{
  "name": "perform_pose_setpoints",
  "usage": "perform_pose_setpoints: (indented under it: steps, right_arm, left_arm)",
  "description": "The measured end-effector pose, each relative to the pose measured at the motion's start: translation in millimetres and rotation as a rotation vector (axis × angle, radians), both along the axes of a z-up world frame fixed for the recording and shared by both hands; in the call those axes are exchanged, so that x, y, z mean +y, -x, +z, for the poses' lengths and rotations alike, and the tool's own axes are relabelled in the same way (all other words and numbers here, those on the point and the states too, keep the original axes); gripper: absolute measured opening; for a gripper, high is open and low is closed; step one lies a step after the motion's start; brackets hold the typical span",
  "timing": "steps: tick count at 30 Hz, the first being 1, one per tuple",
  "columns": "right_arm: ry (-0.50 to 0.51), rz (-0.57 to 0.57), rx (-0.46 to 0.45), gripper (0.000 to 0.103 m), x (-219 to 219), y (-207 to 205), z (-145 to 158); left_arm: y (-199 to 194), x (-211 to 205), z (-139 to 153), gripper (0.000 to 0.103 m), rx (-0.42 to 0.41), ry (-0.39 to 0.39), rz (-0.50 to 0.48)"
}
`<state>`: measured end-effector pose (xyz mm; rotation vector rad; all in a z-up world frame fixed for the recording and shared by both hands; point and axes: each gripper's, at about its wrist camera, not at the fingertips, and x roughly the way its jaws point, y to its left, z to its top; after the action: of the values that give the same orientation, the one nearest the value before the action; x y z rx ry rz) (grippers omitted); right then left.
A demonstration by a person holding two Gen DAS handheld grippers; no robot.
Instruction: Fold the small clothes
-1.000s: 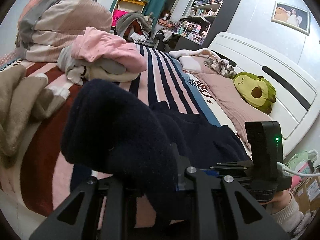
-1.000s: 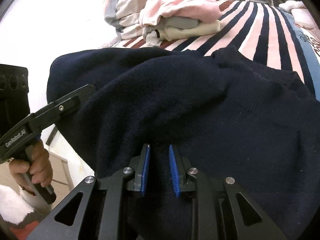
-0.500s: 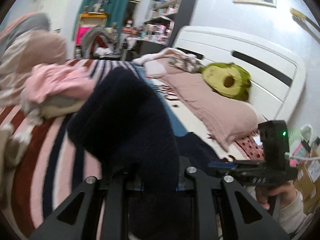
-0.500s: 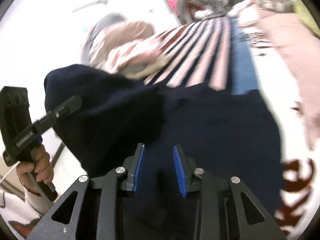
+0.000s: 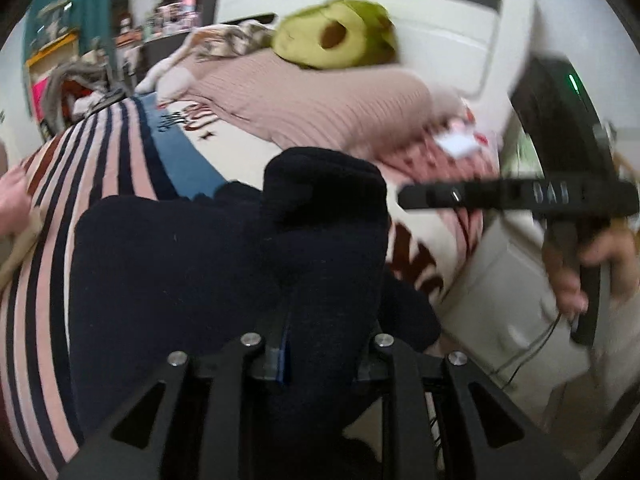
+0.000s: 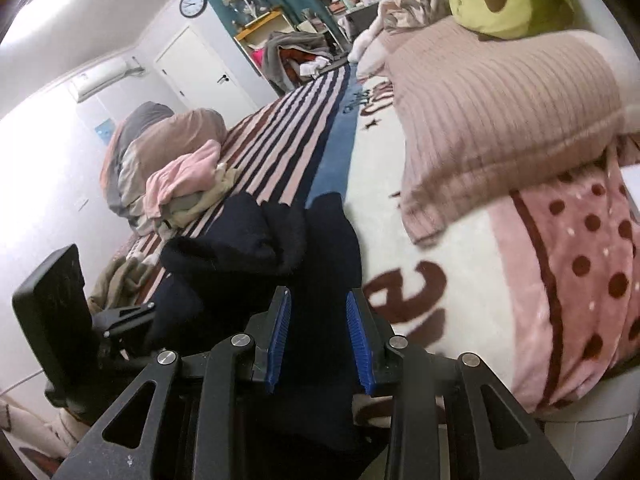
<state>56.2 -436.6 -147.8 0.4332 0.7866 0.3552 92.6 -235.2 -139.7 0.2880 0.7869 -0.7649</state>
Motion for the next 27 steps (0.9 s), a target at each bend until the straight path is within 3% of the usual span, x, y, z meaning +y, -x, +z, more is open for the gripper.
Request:
perform_pose_setpoints:
  steps: [2, 6, 9, 12, 14, 16, 20, 27]
  right_arm:
    - [-0.010, 0.009, 0.007, 0.026, 0, -1, -2]
    - [-0.022, 0.025, -0.010, 0.035, 2, -7, 2]
    - [-0.011, 0.036, -0.038, 0.040, 5, -12, 14]
    - [0.008, 0.061, -0.065, 0.047, 13, -22, 30]
    - [0.001, 0.090, -0.069, 0.059, 20, -33, 37]
    - [-0.001, 0.125, -0.055, 0.064, 31, -44, 39]
    - [0.020, 0.186, 0.034, 0.081, 55, -67, 26]
    - [0.027, 0.254, 0.227, 0.085, 80, -92, -28]
  left_arm:
    - [5, 1, 3, 0.031, -0.010, -0.011, -0.017]
    - [5, 24, 23, 0.057, 0.060, 0.109, -0.043]
    - [12, 51, 48, 0.060, 0.085, 0.233, -0.047]
    - [15, 81, 72, 0.064, 0.028, 0.275, 0.022]
    - [15, 107, 86, 0.068, -0.014, 0.310, 0.083]
    - [11, 129, 93, 0.072, -0.055, 0.314, 0.155]
    - [2, 168, 87, 0.074, -0.065, 0.309, 0.280]
    - [-5, 200, 64, 0.074, 0.000, 0.345, 0.354]
